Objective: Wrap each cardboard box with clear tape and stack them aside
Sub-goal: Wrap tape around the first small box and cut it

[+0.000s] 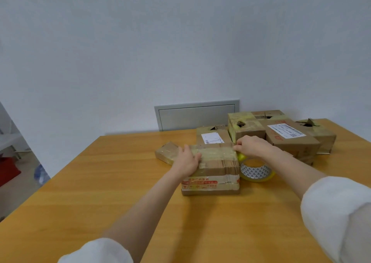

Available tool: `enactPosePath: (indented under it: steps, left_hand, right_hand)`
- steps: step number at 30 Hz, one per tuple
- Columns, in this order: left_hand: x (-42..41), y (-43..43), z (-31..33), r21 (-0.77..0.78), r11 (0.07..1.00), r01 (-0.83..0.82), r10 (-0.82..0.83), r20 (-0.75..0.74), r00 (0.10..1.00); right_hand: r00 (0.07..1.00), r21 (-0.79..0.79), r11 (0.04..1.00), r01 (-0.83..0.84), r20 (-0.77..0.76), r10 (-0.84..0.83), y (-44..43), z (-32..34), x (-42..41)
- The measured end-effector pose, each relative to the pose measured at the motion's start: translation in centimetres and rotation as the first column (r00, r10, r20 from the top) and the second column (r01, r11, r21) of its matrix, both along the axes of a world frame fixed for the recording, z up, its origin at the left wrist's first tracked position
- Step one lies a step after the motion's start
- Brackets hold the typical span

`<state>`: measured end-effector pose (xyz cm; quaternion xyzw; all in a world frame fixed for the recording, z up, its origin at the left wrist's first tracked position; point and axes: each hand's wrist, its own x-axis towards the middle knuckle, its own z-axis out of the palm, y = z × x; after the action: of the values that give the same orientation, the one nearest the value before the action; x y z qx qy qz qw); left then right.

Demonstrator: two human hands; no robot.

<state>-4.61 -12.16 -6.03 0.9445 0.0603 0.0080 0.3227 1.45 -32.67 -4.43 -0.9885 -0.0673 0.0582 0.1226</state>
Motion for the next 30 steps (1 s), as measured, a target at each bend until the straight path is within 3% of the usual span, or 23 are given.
enactPosePath:
  steps: [6, 8, 10, 12, 17, 19, 22, 27, 28, 30]
  left_hand:
    - [0.1, 0.9, 0.3, -0.018, 0.997, 0.071, -0.073, -0.135, 0.988]
    - [0.5, 0.5, 0.2, 0.273, 0.959, 0.075, -0.051, -0.095, 0.994]
    - [0.5, -1.0, -0.2, 0.539, 0.837, 0.095, -0.104, -0.015, 0.994]
    - [0.2, -2.3, -0.8, 0.572, 0.808, 0.139, -0.158, -0.016, 0.987]
    - [0.3, -1.8, -0.9, 0.536, 0.821, 0.194, -0.187, -0.067, 0.980]
    - [0.4, -1.3, -0.5, 0.380, 0.906, 0.184, -0.192, -0.017, 0.981]
    - [0.8, -0.3, 0.0, 0.088, 0.996, 0.021, -0.027, 0.067, 0.997]
    - [0.7, 1.1, 0.8, -0.170, 0.984, -0.042, 0.019, -0.136, 0.991]
    - [0.8, 1.3, 0.9, -0.176, 0.984, -0.031, 0.000, -0.173, 0.985]
    - [1.2, 1.5, 1.5, -0.001, 0.999, 0.037, -0.036, -0.207, 0.978]
  right_hand:
    - [1.000, 0.020, 1.000, -0.001, 0.003, 0.001, 0.0, -0.2, 0.2]
    - [1.000, 0.025, 1.000, -0.004, 0.002, 0.004, 0.0, -0.2, 0.2]
    - [1.000, 0.030, 1.000, -0.003, -0.006, 0.003, -0.2, -0.2, 0.2]
    - [1.000, 0.031, 1.000, -0.001, -0.008, 0.001, -0.2, -0.2, 0.1]
    - [1.000, 0.045, 0.999, 0.001, -0.004, -0.001, 0.0, -0.4, 0.3]
    - [1.000, 0.047, 0.999, -0.001, -0.003, 0.001, -0.1, -0.3, 0.1]
    - [1.000, 0.065, 0.998, -0.001, -0.014, 0.002, -0.1, -0.2, -0.1]
    - [1.000, 0.067, 0.998, 0.003, 0.000, -0.003, 0.0, 0.0, -0.2]
    - [1.000, 0.064, 0.998, 0.002, -0.002, -0.002, 0.0, 0.0, -0.3]
    - [1.000, 0.065, 0.998, 0.000, -0.010, 0.000, 0.0, 0.0, -0.4]
